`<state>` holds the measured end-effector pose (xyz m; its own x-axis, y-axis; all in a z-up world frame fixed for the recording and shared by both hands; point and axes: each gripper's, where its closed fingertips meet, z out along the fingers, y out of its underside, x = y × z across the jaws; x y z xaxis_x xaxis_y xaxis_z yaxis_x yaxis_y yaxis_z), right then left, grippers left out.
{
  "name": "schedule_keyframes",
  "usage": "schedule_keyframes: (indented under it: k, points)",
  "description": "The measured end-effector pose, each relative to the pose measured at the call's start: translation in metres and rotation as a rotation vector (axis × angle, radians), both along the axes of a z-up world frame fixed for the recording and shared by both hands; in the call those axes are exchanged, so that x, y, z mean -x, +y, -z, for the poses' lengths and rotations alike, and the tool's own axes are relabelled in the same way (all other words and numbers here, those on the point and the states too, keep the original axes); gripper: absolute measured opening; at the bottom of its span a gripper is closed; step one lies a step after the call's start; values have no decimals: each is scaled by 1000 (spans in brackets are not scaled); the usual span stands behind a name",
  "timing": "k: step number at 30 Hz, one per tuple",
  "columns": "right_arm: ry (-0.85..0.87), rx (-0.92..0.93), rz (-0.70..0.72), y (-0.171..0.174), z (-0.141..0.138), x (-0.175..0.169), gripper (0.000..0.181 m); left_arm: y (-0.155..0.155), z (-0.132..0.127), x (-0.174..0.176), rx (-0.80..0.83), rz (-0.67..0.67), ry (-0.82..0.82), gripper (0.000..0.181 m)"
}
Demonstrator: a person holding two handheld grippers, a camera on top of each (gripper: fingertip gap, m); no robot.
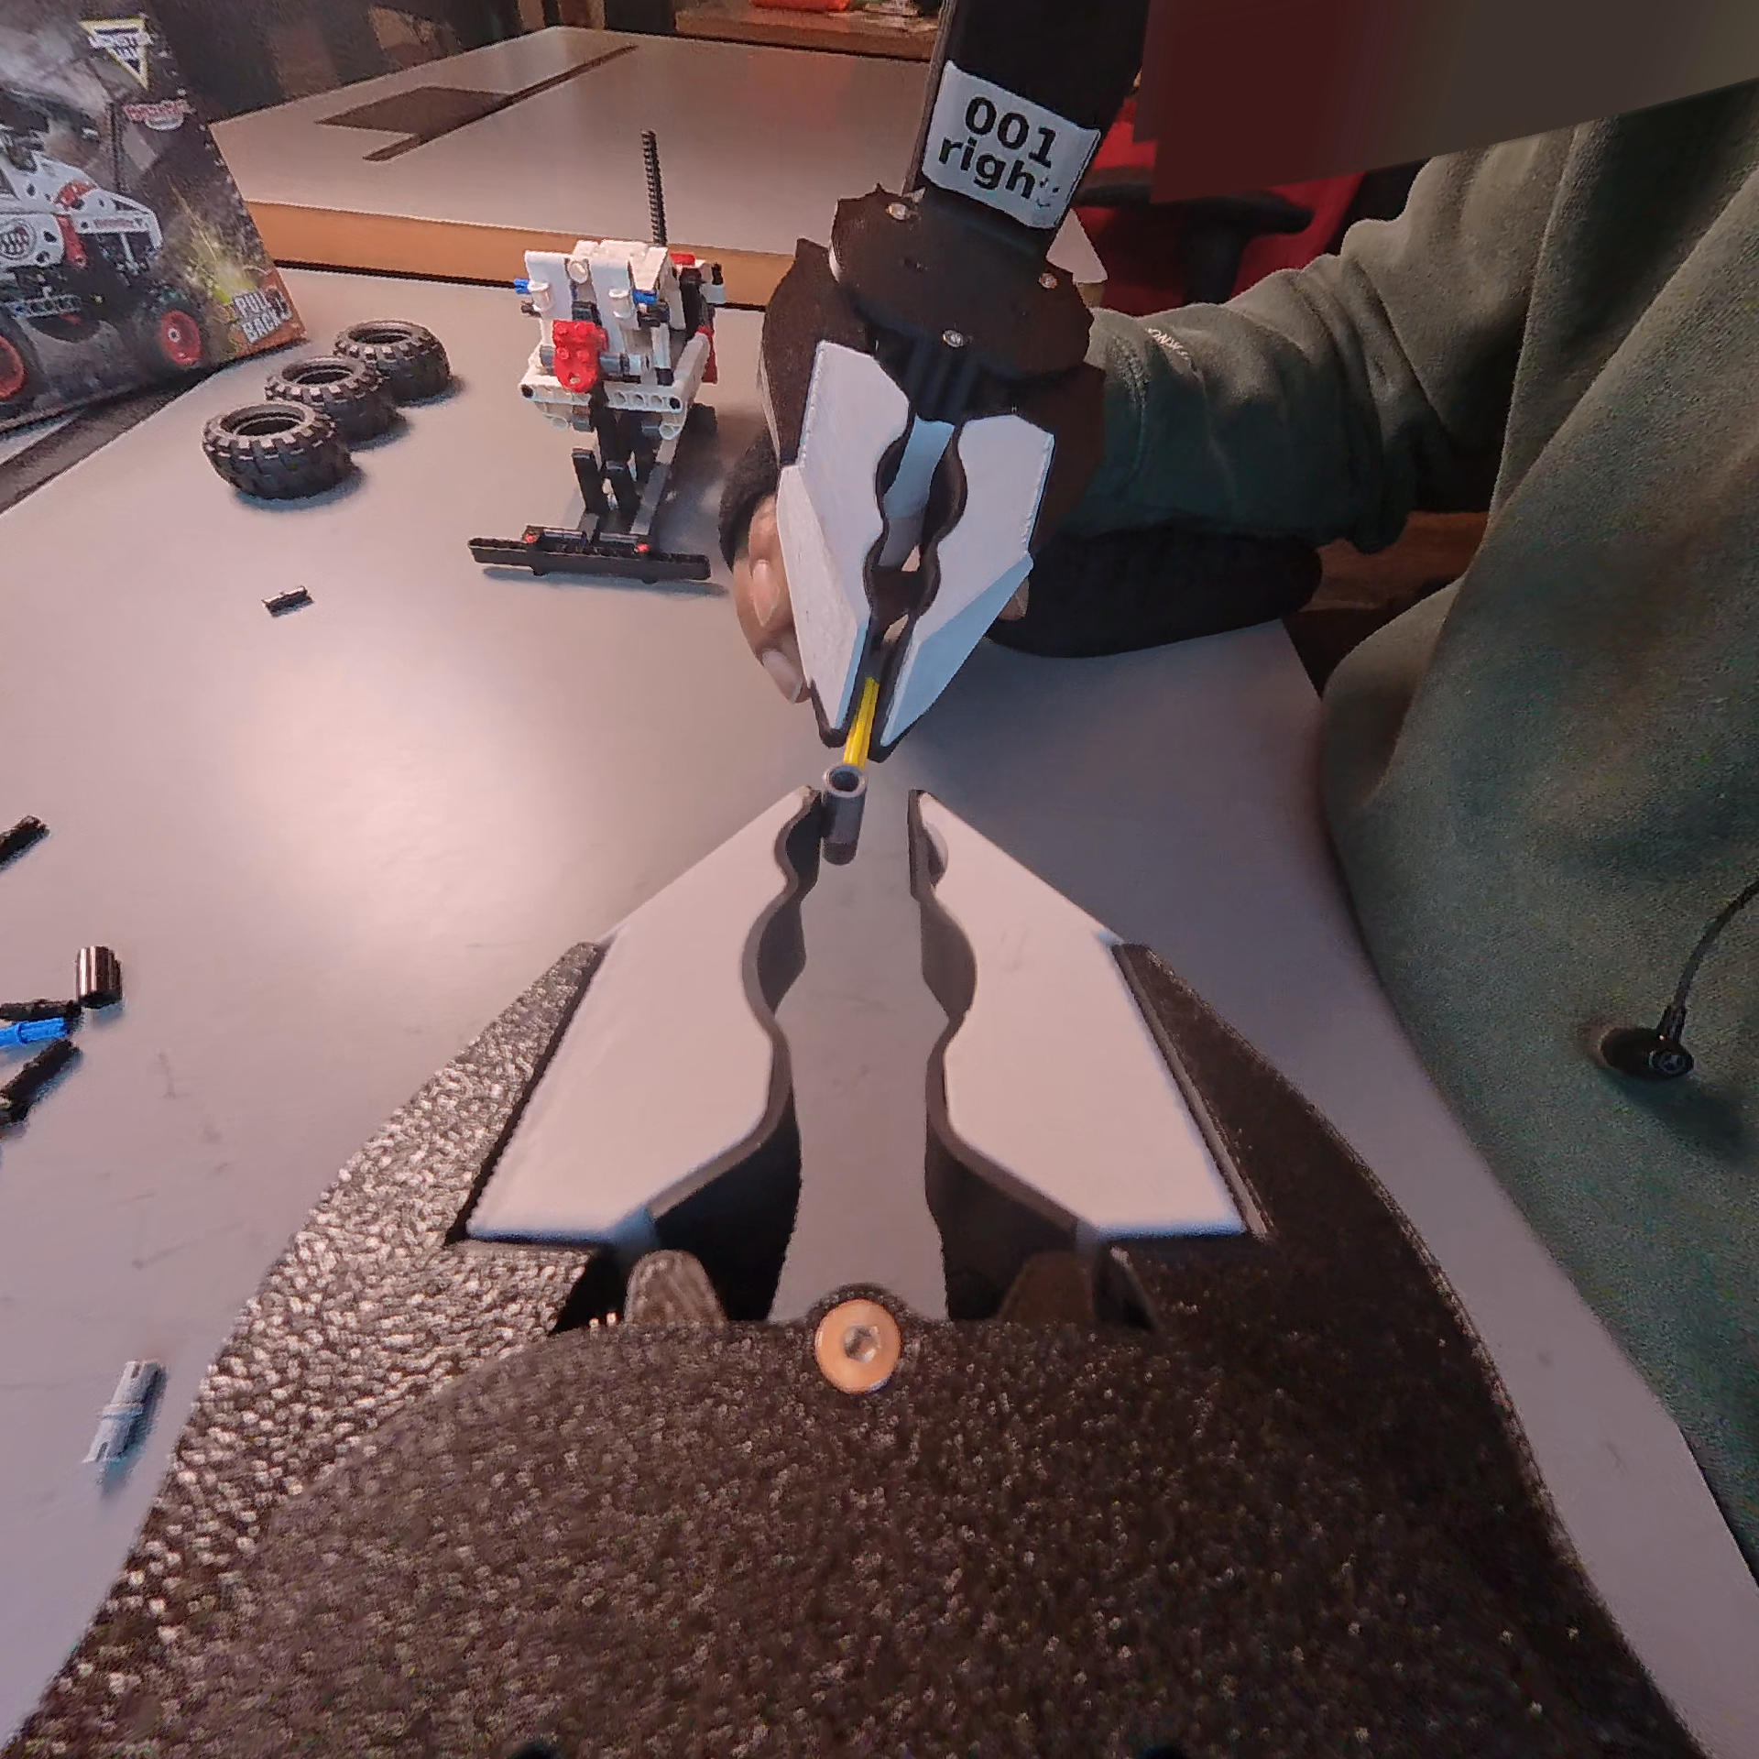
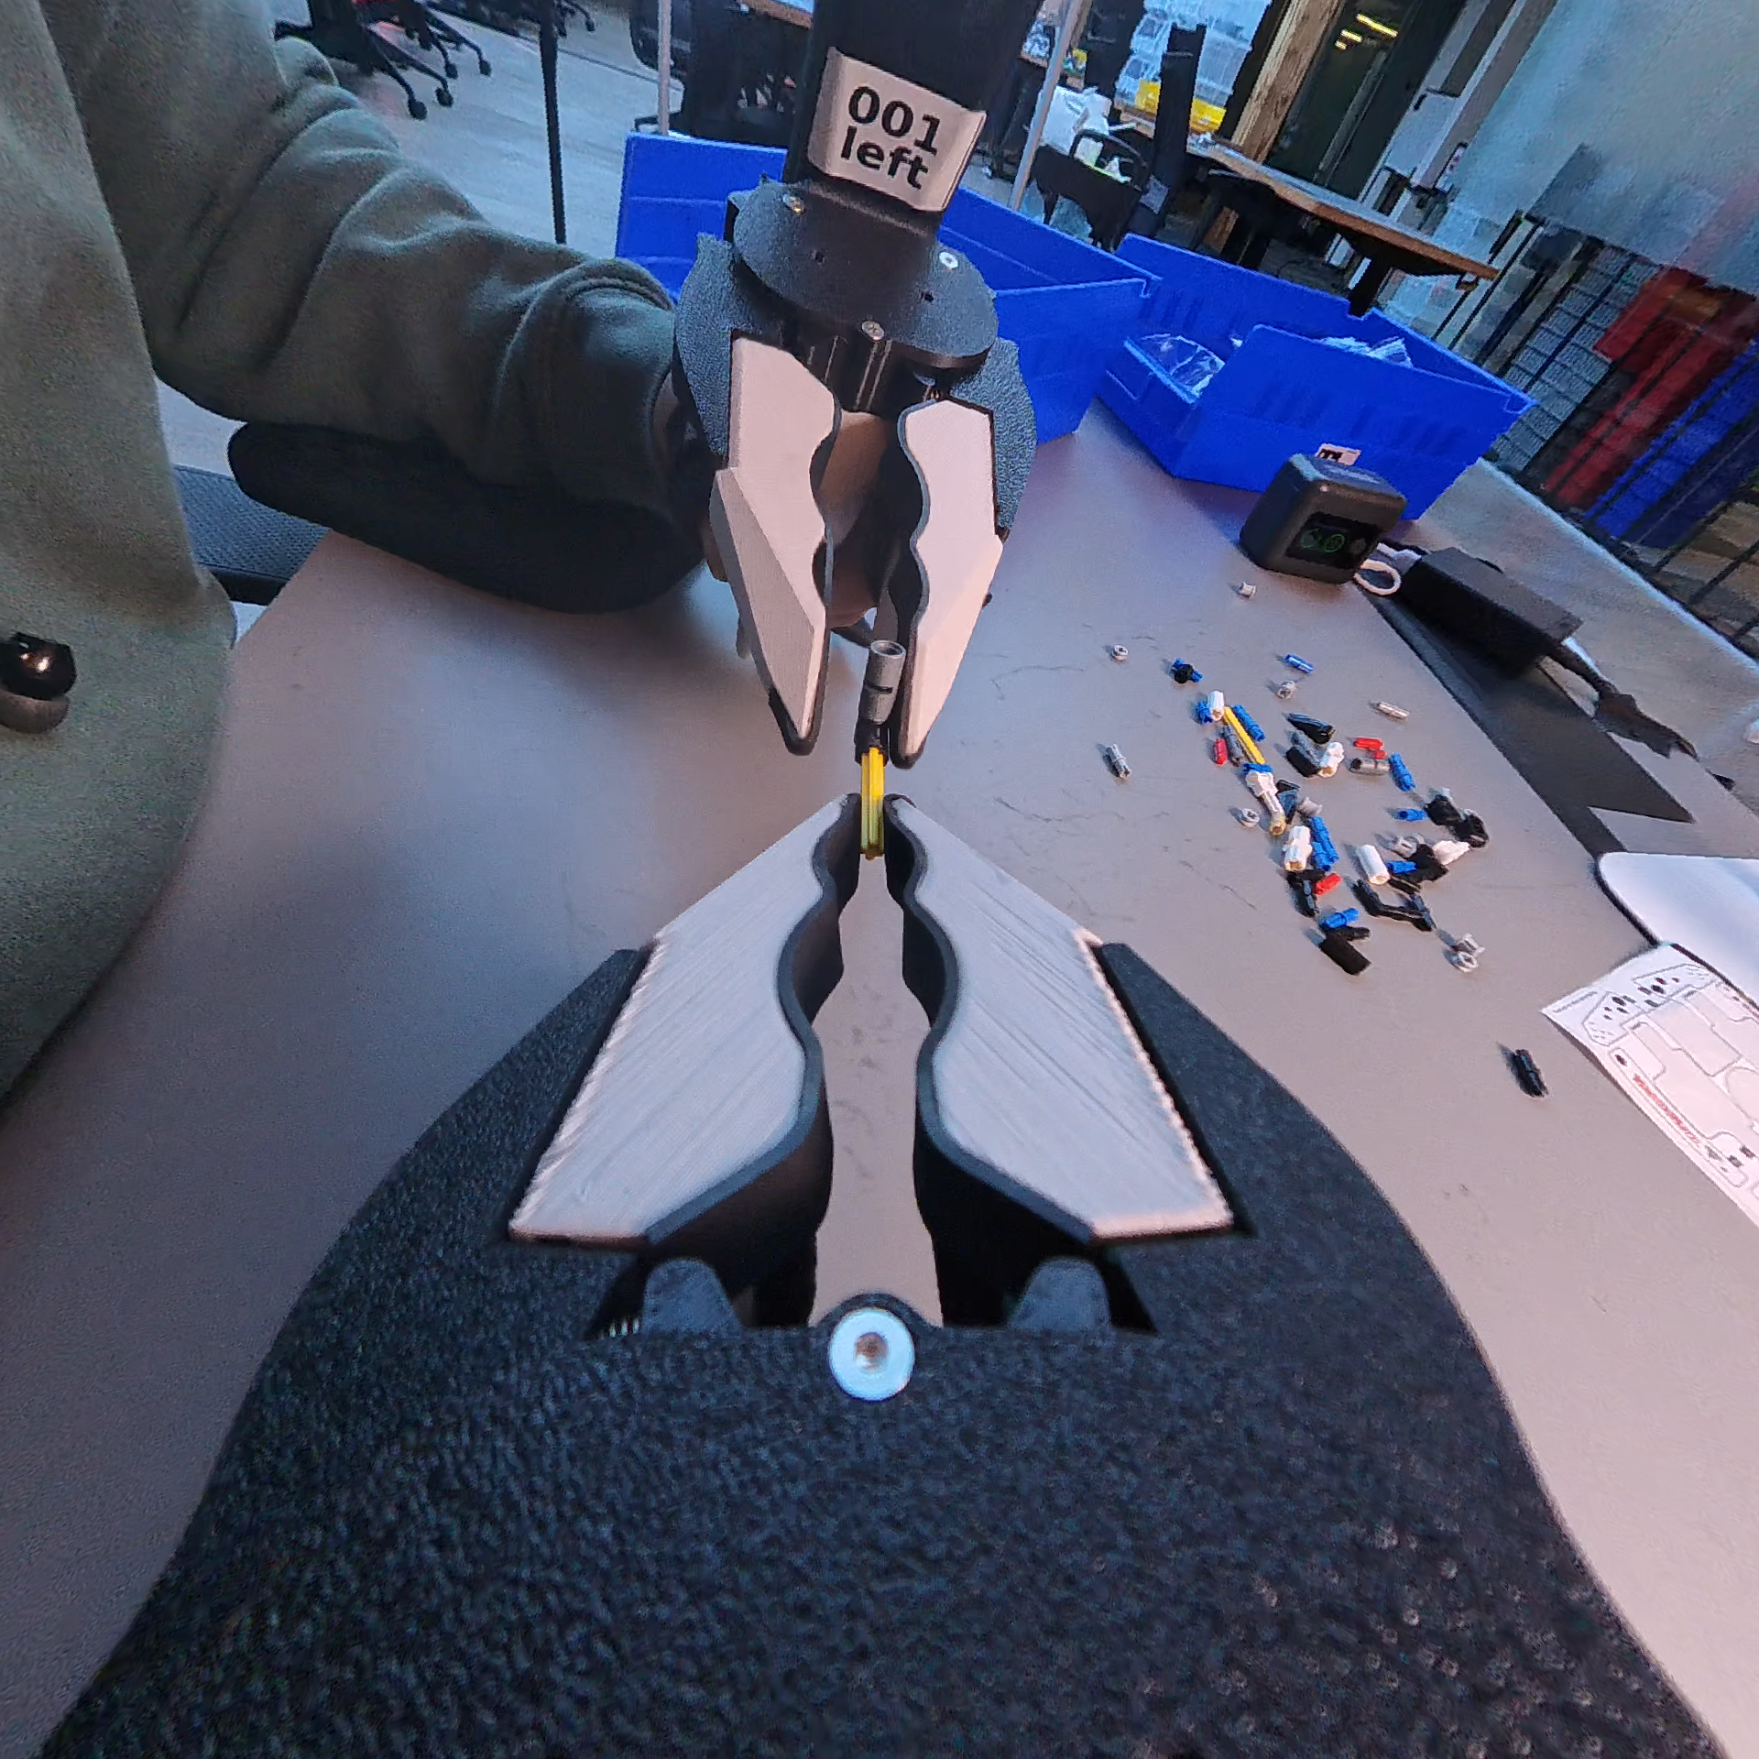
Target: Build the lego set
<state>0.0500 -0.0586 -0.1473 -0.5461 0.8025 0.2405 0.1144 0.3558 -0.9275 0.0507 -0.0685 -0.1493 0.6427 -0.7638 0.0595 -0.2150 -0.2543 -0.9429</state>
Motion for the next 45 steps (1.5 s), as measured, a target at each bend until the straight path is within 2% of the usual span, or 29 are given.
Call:
schedule_keyframes:
  k: [6, 12, 17, 34, 45]
  points:
    - [-4, -2, -2, -2, 2, 0, 4, 2, 3, 4, -3, -30, 31, 8]
    - [-8, -2, 2, -1, 4, 1, 4, 3, 6, 4, 24, -36, 18, 17]
    - [3, 14, -5, -2, 0, 1, 4, 2, 5, 3, 1, -32, 39, 8]
    - [2, 43, -16, -2, -2, -1, 4, 1, 2, 1, 16, -26, 0, 7]
    - [40, 20, -23, -3, -4, -2, 4, 2, -1, 3, -213, -75, 278, 7]
